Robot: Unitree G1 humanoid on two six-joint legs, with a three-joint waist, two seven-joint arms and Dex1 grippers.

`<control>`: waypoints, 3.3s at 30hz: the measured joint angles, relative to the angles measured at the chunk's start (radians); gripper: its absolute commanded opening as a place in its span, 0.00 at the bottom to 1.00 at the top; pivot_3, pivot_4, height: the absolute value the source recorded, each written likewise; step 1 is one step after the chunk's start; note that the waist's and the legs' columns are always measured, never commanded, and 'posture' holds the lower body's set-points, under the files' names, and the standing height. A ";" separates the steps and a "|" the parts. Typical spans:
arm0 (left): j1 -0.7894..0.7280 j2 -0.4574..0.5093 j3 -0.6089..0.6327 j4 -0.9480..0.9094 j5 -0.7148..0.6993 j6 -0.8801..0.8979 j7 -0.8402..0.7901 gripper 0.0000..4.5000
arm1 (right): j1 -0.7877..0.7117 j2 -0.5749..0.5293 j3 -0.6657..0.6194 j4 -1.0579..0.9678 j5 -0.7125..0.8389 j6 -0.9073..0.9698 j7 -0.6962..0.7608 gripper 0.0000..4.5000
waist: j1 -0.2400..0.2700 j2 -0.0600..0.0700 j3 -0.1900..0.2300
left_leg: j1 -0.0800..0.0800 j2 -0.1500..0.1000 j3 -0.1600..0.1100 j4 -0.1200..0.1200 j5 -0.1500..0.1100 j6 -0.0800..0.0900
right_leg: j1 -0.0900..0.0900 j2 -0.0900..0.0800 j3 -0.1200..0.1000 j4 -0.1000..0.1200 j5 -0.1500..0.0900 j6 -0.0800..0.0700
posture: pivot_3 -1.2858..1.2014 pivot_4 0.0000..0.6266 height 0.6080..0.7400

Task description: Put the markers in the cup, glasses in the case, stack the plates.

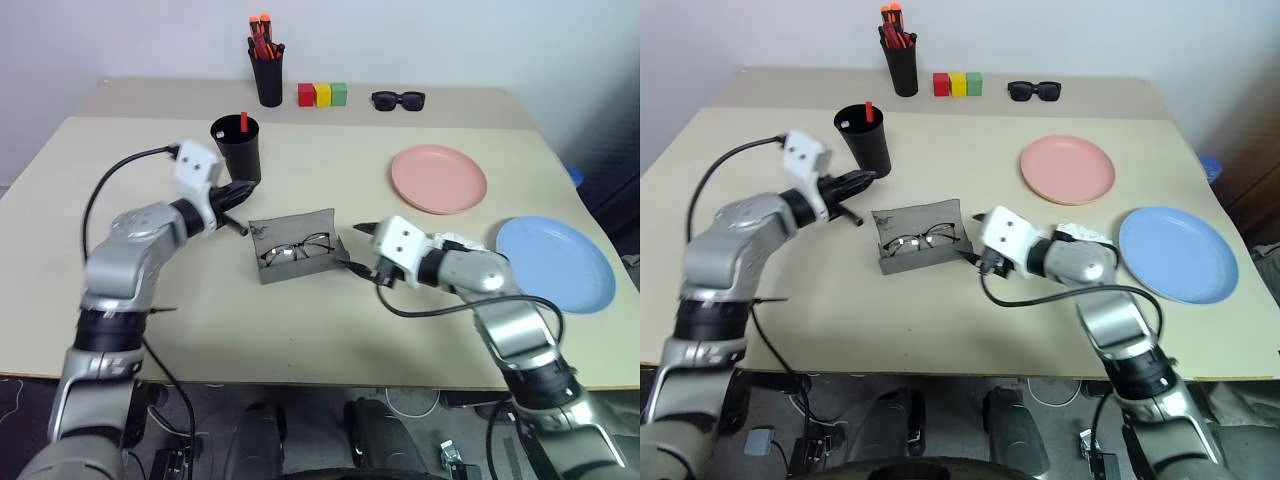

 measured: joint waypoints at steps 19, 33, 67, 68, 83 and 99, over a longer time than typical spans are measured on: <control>-0.164 -0.024 -0.180 0.363 0.148 -0.129 -0.371 0.01 | 0.261 -0.022 -0.161 -0.205 0.138 -0.003 -0.115 0.73 | -0.006 0.001 0.000 | -0.001 0.001 0.000 -0.001 0.000 0.000 | -0.002 0.001 0.001 0.001 0.000 0.000 | 0.52 0.24 0.89; 0.171 0.132 -0.171 -0.161 0.096 -0.020 -0.440 0.01 | 0.119 -0.028 -0.118 -0.058 0.115 -0.023 -0.137 0.73 | -0.005 0.001 0.000 | 0.000 0.001 0.000 0.000 0.000 0.000 | -0.001 0.001 0.001 0.002 0.000 0.000 | 0.52 0.24 0.89; 0.483 0.032 0.026 -0.534 -0.097 -0.074 -0.181 0.00 | -0.553 0.028 0.182 1.174 -0.430 -0.392 -0.486 0.00 | -0.034 0.002 0.001 | 0.000 0.001 0.001 -0.001 0.000 0.000 | -0.002 0.000 0.002 0.002 0.000 0.000 | 0.52 0.24 0.89; 0.483 0.032 0.023 -0.534 -0.097 -0.075 -0.179 0.00 | -0.552 0.024 0.182 1.159 -0.431 -0.396 -0.493 0.00 | -0.034 0.002 0.001 | 0.000 0.001 0.001 -0.001 0.000 0.000 | -0.002 0.000 0.002 0.002 0.000 0.000 | 0.52 0.24 0.89; 0.347 0.001 -0.058 -0.328 -0.077 -0.169 -0.262 0.00 | 0.060 -0.399 -0.302 0.221 -0.225 -0.123 -0.178 0.00 | 0.003 0.004 0.001 | 0.000 0.000 0.000 0.000 0.000 0.001 | 0.000 0.000 0.001 0.000 0.000 0.000 | 0.52 0.24 0.89; 0.301 -0.021 -0.100 -0.220 -0.045 -0.239 -0.312 0.00 | 0.394 -0.458 -0.469 0.001 -0.123 -0.066 -0.004 0.69 | -0.029 0.005 0.001 | 0.003 0.000 0.000 0.000 0.000 0.001 | 0.001 0.001 0.003 0.001 0.000 0.001 | 0.52 0.24 0.89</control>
